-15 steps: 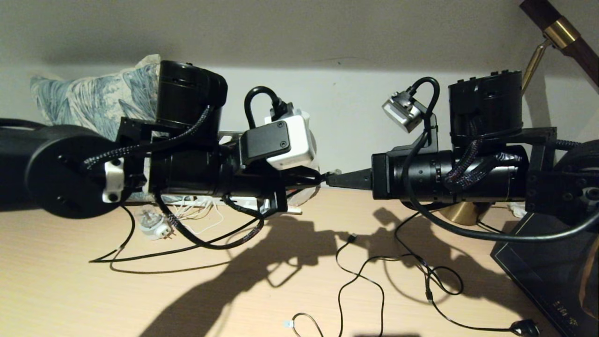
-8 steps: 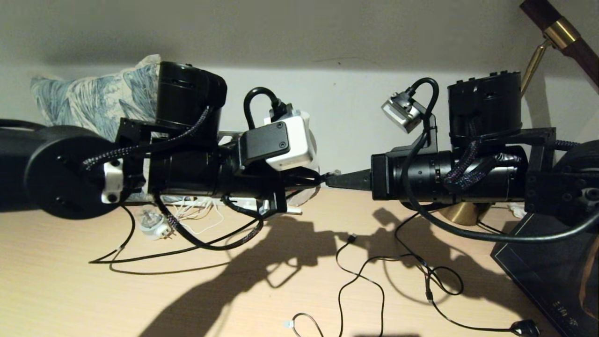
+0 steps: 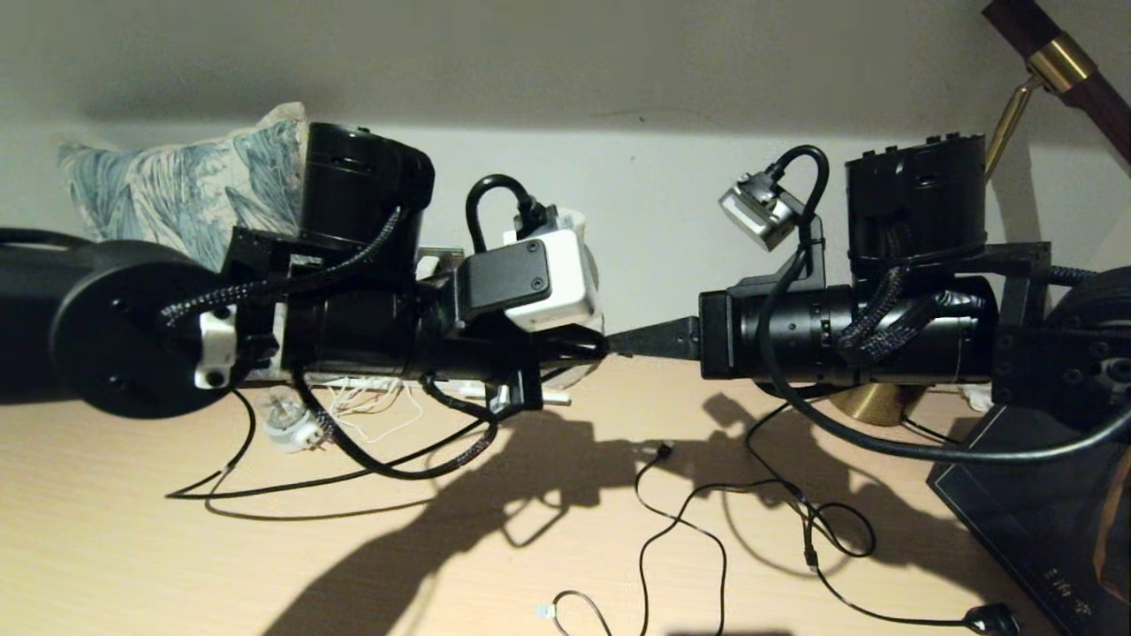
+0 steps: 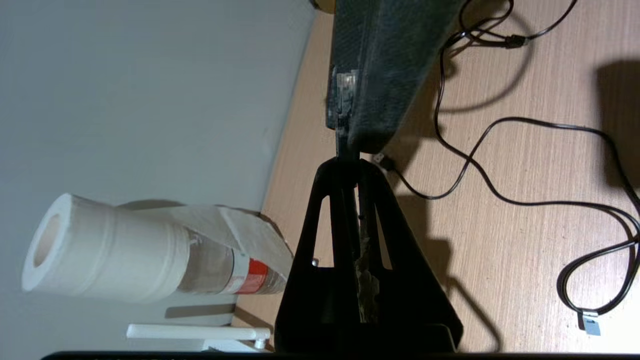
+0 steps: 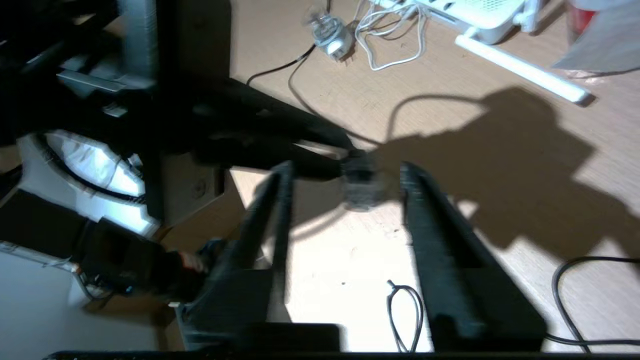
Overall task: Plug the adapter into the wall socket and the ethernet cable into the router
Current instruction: Hand it to the other hand
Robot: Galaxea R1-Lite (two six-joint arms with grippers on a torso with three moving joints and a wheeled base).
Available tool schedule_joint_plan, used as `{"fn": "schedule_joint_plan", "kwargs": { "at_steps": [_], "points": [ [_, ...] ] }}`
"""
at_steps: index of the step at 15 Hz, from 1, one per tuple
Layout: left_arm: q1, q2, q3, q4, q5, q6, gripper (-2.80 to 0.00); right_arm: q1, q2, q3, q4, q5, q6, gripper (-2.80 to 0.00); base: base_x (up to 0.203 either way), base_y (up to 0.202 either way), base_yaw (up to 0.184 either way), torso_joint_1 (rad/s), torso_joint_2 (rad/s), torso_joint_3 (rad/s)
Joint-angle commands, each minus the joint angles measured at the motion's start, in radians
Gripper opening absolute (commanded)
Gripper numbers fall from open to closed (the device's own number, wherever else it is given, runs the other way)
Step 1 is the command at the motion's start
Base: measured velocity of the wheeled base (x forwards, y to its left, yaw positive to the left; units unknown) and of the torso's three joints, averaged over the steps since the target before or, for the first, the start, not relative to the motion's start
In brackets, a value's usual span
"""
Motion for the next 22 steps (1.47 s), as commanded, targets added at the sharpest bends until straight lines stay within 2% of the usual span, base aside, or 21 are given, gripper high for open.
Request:
{"fn": "schedule_joint_plan", "kwargs": {
  "at_steps": [1,6,7,21,22],
  "points": [
    [0.001,0.001,-0.001,-0.005,-0.002,0.004,-2.80,0.000,0.000,-0.001,0.002,0.003,0.004,0.00,0.000,0.000,0.000,0.000,0.00,0.000],
    [0.001,0.002,-0.001,-0.005,-0.002,0.006,-2.80,0.000,0.001,-0.002,0.002,0.004,0.006,0.00,0.000,0.000,0.000,0.000,0.00,0.000],
    [0.001,0.002,0.001,-0.005,-0.002,0.006,-2.80,0.000,0.001,-0.002,0.002,0.004,0.006,-2.80,0.000,0.000,0.000,0.000,0.00,0.000],
    [-0.002,-0.008,0.027,-0.005,-0.004,0.004,-2.80,0.000,0.003,-0.001,0.002,0.004,0.004,-2.80,0.000,0.000,0.000,0.000,0.00,0.000],
    [-0.002,-0.010,0.031,-0.006,-0.004,0.002,0.00,0.000,0.003,-0.001,0.002,0.003,0.006,-2.80,0.000,0.000,0.000,0.000,0.00,0.000]
  ]
}}
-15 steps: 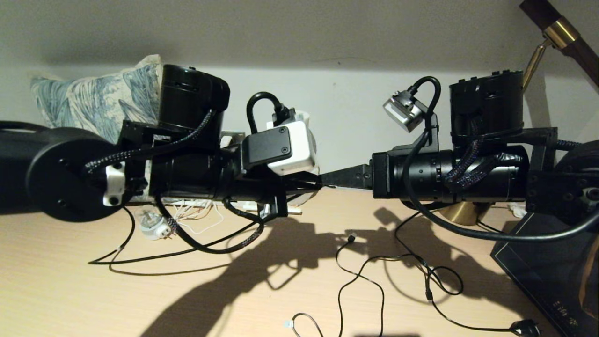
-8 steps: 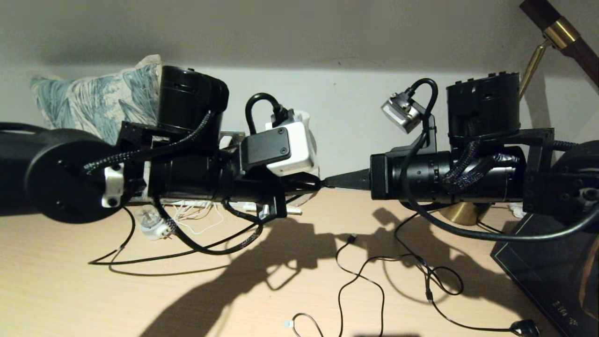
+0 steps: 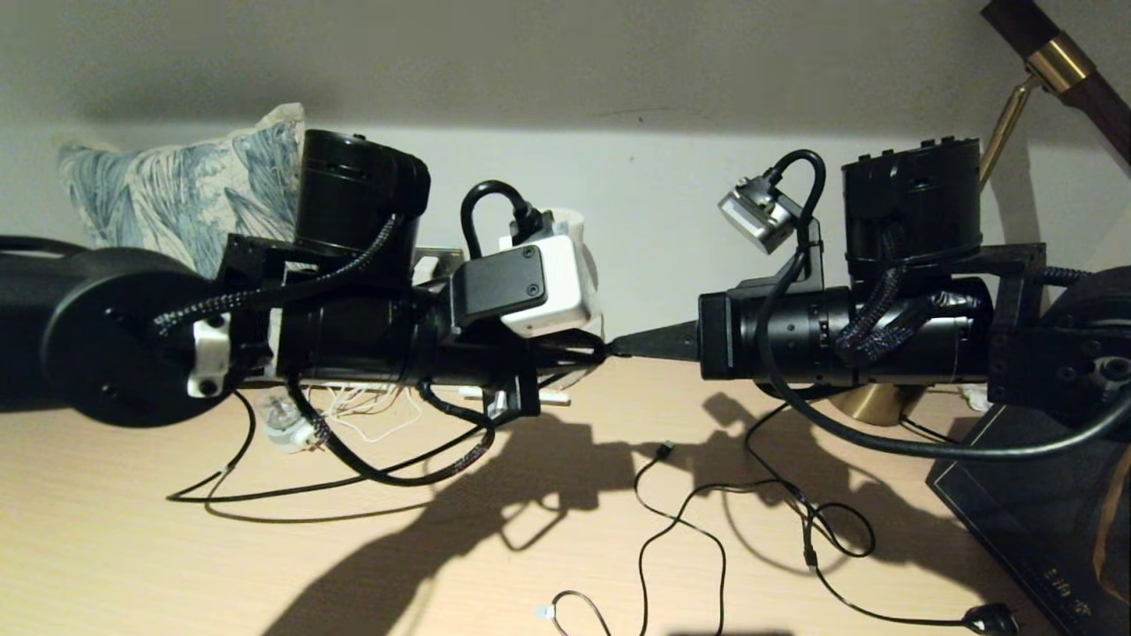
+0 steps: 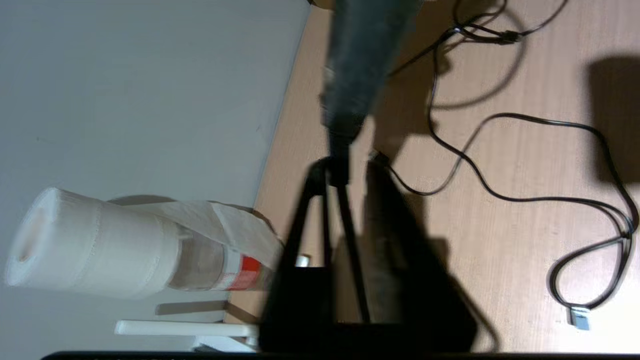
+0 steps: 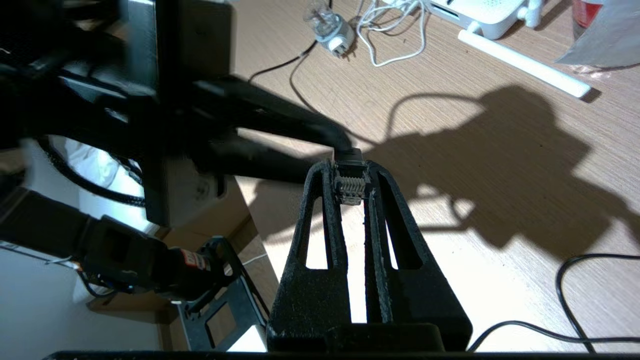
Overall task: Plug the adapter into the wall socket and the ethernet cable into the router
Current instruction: Hand it to the other hand
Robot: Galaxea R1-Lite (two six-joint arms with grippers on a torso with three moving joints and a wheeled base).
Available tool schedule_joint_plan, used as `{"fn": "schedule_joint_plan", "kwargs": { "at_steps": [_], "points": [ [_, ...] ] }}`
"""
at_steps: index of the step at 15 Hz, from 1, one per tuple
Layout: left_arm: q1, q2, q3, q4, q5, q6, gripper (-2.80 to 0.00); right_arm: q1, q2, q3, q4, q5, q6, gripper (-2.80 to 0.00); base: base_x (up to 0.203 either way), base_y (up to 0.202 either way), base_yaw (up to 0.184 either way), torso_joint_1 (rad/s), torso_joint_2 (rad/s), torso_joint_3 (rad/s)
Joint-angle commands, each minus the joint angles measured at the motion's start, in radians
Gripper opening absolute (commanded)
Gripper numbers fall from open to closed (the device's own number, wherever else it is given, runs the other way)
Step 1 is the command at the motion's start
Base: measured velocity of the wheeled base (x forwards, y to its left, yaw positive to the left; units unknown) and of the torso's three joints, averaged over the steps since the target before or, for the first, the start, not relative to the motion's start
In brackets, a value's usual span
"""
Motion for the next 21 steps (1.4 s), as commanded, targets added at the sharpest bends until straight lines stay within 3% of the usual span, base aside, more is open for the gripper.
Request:
{"fn": "schedule_joint_plan", "kwargs": {
  "at_steps": [1,3,6,8,10,12,15,17,21],
  "points": [
    [0.000,-0.009,0.009,-0.003,-0.002,0.000,0.00,-0.001,0.000,0.000,-0.001,0.000,0.003,-2.80,0.000,0.000,0.000,0.000,0.00,0.000],
    [0.008,-0.018,0.009,-0.046,0.001,0.006,0.00,-0.003,-0.004,-0.001,-0.001,0.000,0.051,-2.80,0.000,0.000,0.000,0.000,0.00,0.000],
    [0.024,-0.020,0.022,-0.221,0.000,0.008,0.00,-0.023,-0.014,-0.009,-0.001,0.002,0.169,-2.80,0.000,0.000,0.000,0.000,0.00,0.000],
    [0.026,-0.026,0.051,-0.323,-0.005,0.037,0.00,-0.043,-0.014,-0.042,0.000,0.008,0.292,-2.80,0.000,0.000,0.000,0.000,0.00,0.000],
    [0.026,-0.041,0.114,-0.416,-0.028,0.086,0.00,-0.060,-0.007,-0.101,0.006,0.041,0.471,-2.80,0.000,0.000,0.000,0.000,0.00,0.000],
    [0.026,-0.046,0.180,-0.540,-0.059,0.133,0.00,-0.099,-0.005,-0.156,0.022,0.188,0.643,-2.80,0.000,0.000,0.000,0.000,0.00,0.000],
    [0.027,-0.033,0.225,-0.679,-0.141,0.169,0.00,-0.166,0.025,-0.241,0.021,0.347,0.880,-2.80,0.000,0.000,0.000,0.000,0.00,0.000],
    [0.028,-0.019,0.220,-0.729,-0.182,0.200,0.00,-0.176,0.050,-0.269,0.021,0.369,0.951,-2.80,0.000,0.000,0.000,0.000,0.00,0.000],
    [0.047,0.025,0.183,-0.831,-0.234,0.247,0.00,-0.176,0.055,-0.270,0.022,0.370,0.956,-2.80,0.000,0.000,0.000,0.000,0.00,0.000]
  ]
}}
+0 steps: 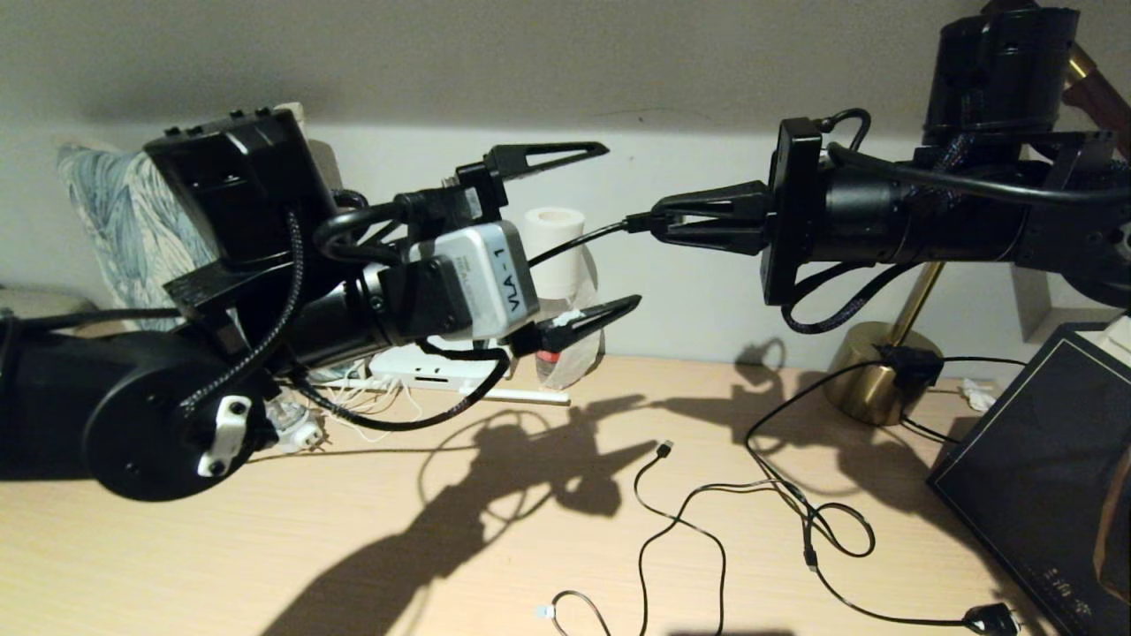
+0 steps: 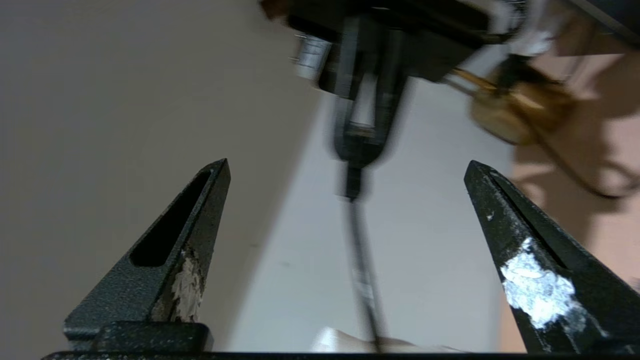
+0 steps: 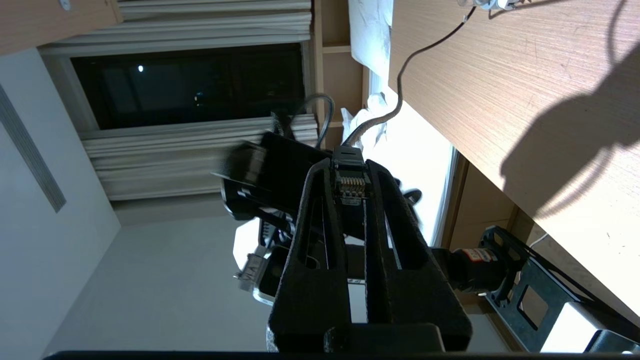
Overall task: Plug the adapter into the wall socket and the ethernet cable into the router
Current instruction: Hand it to the other hand
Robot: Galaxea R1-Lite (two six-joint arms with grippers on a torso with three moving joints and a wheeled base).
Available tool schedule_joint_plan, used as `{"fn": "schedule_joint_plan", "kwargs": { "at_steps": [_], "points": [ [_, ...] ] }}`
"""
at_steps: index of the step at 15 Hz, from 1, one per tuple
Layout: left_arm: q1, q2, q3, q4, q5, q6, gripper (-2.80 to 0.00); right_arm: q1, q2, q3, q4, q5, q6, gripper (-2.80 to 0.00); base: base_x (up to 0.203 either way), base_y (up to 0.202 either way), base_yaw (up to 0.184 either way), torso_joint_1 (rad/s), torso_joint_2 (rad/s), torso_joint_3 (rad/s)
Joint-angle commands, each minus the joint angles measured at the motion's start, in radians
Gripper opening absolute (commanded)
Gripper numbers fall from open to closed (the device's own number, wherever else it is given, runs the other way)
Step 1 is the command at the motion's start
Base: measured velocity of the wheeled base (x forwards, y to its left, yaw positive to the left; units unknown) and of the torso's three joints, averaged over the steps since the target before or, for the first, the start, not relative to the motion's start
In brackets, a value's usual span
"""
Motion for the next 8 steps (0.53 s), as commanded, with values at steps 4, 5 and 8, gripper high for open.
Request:
{"fn": "schedule_joint_plan", "kwargs": {
  "at_steps": [4,5,8],
  "points": [
    [0.004,0.046,-0.059,-0.020,-0.031,0.059,0.00,0.000,0.014,-0.001,-0.001,0.006,0.025,-2.80,0.000,0.000,0.000,0.000,0.00,0.000],
    [0.004,0.055,-0.059,-0.028,-0.032,0.071,0.00,-0.002,0.014,-0.002,-0.002,0.007,0.034,-2.80,0.000,0.000,0.000,0.000,0.00,0.000],
    [0.004,0.073,-0.060,-0.046,-0.031,0.078,0.00,-0.005,0.010,-0.002,-0.002,0.028,0.043,-2.80,0.000,0.000,0.000,0.000,0.00,0.000]
  ]
}}
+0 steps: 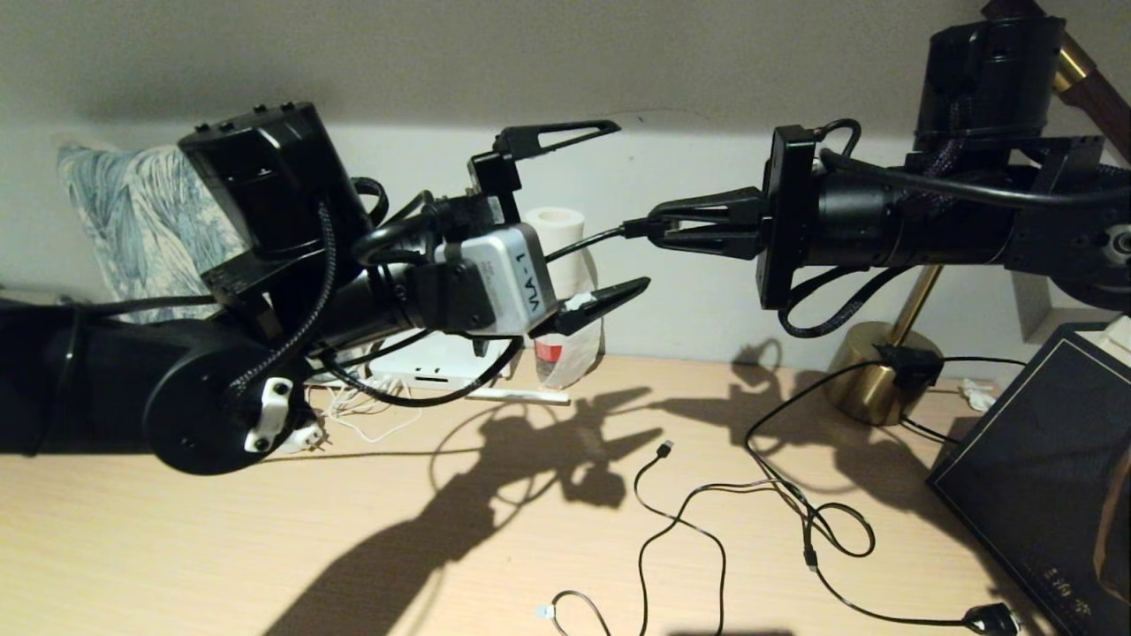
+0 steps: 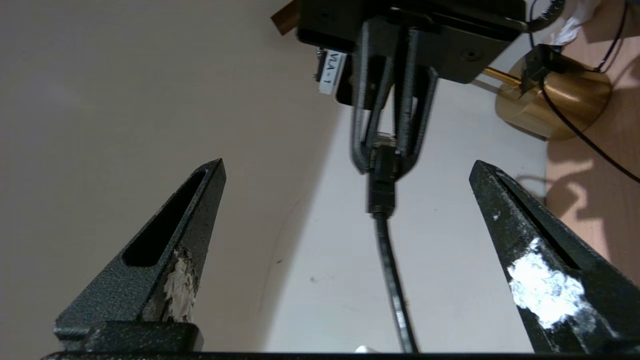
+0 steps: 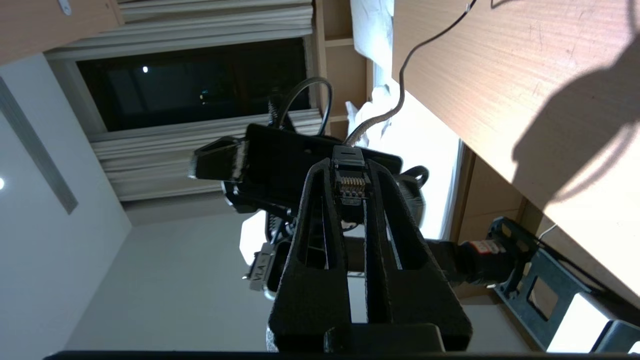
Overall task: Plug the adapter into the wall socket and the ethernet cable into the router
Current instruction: Hand it to the other hand
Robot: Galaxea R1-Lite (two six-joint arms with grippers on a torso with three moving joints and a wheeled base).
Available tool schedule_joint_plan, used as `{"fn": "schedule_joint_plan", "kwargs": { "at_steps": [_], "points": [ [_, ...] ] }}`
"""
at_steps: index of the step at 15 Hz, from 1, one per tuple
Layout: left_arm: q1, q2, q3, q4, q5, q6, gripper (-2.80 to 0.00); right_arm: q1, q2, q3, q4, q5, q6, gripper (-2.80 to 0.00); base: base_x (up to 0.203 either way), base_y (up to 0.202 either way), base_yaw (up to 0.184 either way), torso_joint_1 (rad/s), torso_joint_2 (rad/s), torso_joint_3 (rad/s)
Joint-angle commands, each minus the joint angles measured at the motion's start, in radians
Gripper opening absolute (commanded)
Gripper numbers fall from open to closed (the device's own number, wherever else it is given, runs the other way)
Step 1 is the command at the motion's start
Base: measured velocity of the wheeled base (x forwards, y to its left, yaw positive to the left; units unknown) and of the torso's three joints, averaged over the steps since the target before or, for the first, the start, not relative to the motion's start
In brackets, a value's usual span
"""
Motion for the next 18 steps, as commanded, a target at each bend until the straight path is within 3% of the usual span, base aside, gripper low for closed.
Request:
{"fn": "schedule_joint_plan", "kwargs": {
  "at_steps": [1,7,8,18],
  "points": [
    [0.001,0.015,-0.002,-0.006,-0.002,0.006,0.00,-0.003,-0.002,0.001,-0.002,0.008,0.016,-2.80,0.000,0.000,0.000,0.000,0.00,0.000],
    [0.001,0.017,-0.004,-0.007,-0.001,0.006,0.00,-0.005,-0.002,0.004,-0.002,0.010,0.018,-2.80,0.000,0.000,0.000,0.000,0.00,0.000],
    [0.001,0.017,-0.004,-0.006,-0.001,0.006,-2.80,-0.005,-0.002,0.005,-0.002,0.010,0.017,-2.80,0.000,0.000,0.000,0.000,0.00,0.000],
    [-0.005,0.038,-0.026,-0.007,-0.001,0.006,-2.80,-0.003,-0.001,0.007,-0.002,0.010,0.016,-2.80,0.000,0.000,0.000,0.000,0.00,0.000]
  ]
}}
